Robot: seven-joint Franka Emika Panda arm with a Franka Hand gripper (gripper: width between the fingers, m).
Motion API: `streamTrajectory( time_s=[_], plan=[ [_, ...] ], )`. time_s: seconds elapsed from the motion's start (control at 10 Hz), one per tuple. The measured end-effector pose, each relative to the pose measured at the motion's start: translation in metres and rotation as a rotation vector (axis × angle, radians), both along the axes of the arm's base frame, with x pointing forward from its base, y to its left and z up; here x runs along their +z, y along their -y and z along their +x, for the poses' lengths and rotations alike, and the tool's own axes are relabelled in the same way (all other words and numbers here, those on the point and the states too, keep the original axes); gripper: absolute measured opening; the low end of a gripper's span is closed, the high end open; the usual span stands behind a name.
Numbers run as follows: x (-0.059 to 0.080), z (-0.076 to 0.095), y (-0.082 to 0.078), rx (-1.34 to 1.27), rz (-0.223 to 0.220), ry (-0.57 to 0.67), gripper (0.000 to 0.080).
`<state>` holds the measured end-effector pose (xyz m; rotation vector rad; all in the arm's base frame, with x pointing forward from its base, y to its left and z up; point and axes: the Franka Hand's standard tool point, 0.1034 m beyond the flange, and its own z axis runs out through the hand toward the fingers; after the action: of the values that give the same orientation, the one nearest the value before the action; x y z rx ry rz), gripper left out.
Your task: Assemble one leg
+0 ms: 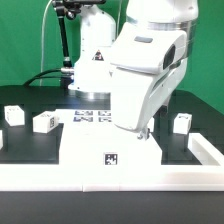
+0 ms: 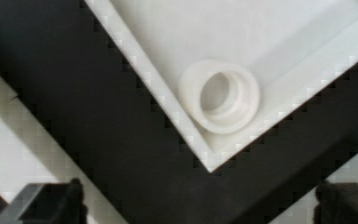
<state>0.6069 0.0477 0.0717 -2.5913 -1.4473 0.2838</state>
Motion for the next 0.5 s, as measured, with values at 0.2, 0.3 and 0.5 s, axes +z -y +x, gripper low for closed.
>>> streamTrajectory(
  time_s=[0.2,0.3,0.5],
  plan=[
    [0.0002,0.0005,-0.0001,0.0,0.0,0.001,0.065],
    [0.0002,0.0005,0.0,0.0,0.0,0.001,0.065],
    [-0.0003,0.0,0.0001,0.001,-0.001,0.0,0.065]
  ],
)
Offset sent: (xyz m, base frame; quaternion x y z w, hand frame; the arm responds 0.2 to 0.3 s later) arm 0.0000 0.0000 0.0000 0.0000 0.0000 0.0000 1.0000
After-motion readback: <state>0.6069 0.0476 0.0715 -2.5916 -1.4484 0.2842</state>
